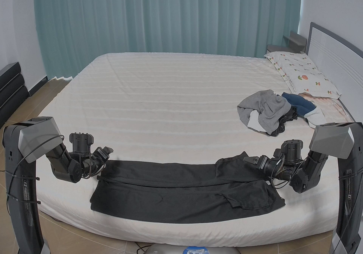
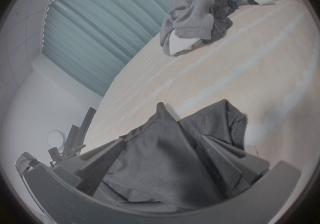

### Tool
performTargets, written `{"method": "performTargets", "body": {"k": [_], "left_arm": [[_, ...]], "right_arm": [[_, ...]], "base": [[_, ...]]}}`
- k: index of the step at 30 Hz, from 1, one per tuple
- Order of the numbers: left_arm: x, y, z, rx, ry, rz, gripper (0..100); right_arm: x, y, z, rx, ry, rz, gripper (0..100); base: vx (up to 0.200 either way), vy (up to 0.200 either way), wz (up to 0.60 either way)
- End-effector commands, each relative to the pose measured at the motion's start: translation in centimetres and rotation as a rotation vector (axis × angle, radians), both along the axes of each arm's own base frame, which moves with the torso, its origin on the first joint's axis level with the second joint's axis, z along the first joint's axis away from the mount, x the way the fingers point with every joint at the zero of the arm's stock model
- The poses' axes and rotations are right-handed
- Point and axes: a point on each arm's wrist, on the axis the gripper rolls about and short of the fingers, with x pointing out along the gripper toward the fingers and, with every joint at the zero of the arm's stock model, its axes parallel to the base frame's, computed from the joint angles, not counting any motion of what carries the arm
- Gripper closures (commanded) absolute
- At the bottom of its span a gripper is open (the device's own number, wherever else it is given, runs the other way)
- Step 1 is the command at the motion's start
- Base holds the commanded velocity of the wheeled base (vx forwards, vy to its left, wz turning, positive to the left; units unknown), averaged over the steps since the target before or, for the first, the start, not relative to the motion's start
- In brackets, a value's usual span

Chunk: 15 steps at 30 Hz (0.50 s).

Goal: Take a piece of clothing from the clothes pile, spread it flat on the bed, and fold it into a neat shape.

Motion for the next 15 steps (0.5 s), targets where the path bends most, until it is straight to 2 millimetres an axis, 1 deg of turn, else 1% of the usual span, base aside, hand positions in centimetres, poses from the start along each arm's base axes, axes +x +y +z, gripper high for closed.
{"method": "performTargets", "body": {"k": [1, 8, 12, 15], "left_arm": [[0.0, -0.1, -0.1, 0.001, 0.001, -0.002, 0], [0.0, 0.0, -0.1, 0.001, 0.001, -0.001, 0], [0.0, 0.0, -0.1, 0.001, 0.003, -0.001, 0], [0.0, 0.0, -0.1, 0.001, 0.001, -0.001, 0]], "right_arm": [[-0.1, -0.2, -0.3, -0.005, 0.007, -0.002, 100], [-1.1, -1.0, -0.2, -0.05, 0.006, 0.012, 100], [-2.2, -1.8, 0.6, -0.012, -0.052, 0.053, 100], [-3.1, -2.0, 0.8, -0.002, -0.05, 0.067, 100]], "base": [[0.0, 0.0, 0.0], [0.0, 0.0, 0.0], [0.0, 0.0, 0.0], [0.0, 0.0, 0.0]]}}
